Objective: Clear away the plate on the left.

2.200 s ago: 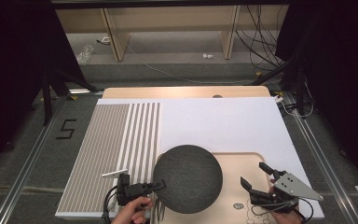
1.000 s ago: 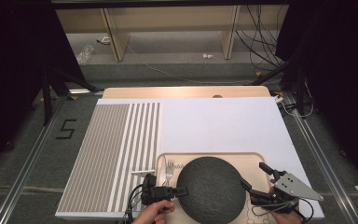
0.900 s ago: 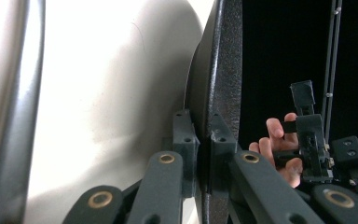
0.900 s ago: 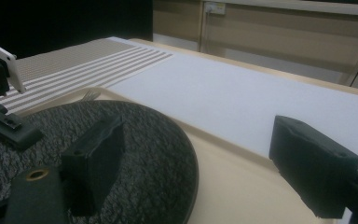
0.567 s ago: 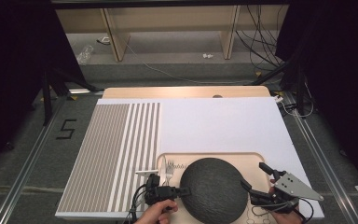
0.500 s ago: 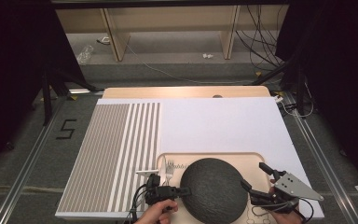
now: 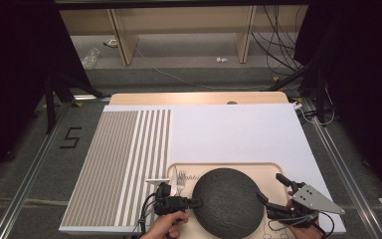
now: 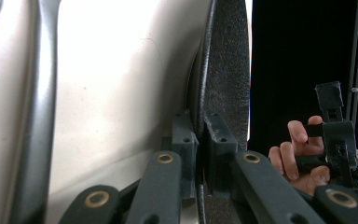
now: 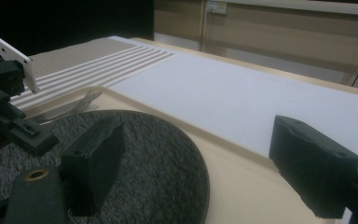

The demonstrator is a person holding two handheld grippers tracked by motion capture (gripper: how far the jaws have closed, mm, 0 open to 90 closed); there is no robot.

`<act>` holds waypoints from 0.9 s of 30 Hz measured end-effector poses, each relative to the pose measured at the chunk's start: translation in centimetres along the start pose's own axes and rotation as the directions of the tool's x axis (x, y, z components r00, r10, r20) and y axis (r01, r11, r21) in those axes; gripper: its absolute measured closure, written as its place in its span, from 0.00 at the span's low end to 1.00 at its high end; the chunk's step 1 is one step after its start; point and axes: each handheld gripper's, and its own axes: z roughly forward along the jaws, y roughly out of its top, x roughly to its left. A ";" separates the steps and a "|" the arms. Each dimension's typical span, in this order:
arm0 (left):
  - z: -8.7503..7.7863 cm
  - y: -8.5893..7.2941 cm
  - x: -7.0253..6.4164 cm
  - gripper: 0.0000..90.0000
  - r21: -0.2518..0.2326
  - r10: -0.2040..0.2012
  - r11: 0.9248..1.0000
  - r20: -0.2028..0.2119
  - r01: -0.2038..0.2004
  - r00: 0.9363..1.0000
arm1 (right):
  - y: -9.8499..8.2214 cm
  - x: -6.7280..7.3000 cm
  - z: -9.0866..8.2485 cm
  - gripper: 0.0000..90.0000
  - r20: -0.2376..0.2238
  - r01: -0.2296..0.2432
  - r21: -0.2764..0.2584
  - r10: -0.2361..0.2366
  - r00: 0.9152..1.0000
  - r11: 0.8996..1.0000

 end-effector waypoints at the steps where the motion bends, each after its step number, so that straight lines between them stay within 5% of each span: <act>1: 0.0 0.0 0.0 0.89 0.003 0.002 1.000 0.001 -0.002 1.000 | 0.0 0.0 0.0 0.21 0.000 -0.001 0.000 0.001 1.000 1.000; 11: 0.1 0.2 -0.6 0.72 0.032 0.072 0.997 -0.004 -0.072 0.997 | 0.0 0.0 0.0 0.21 -0.002 0.003 0.001 -0.003 1.000 1.000; 14: 0.0 0.1 -1.1 0.64 0.037 0.121 0.992 -0.026 -0.120 0.992 | 0.0 0.0 0.0 0.21 -0.002 0.004 0.000 -0.004 1.000 1.000; 27: -0.1 -0.2 -2.2 0.51 0.040 0.222 0.975 -0.098 -0.219 0.970 | 0.0 0.1 0.0 0.21 -0.006 0.002 0.005 -0.002 1.000 1.000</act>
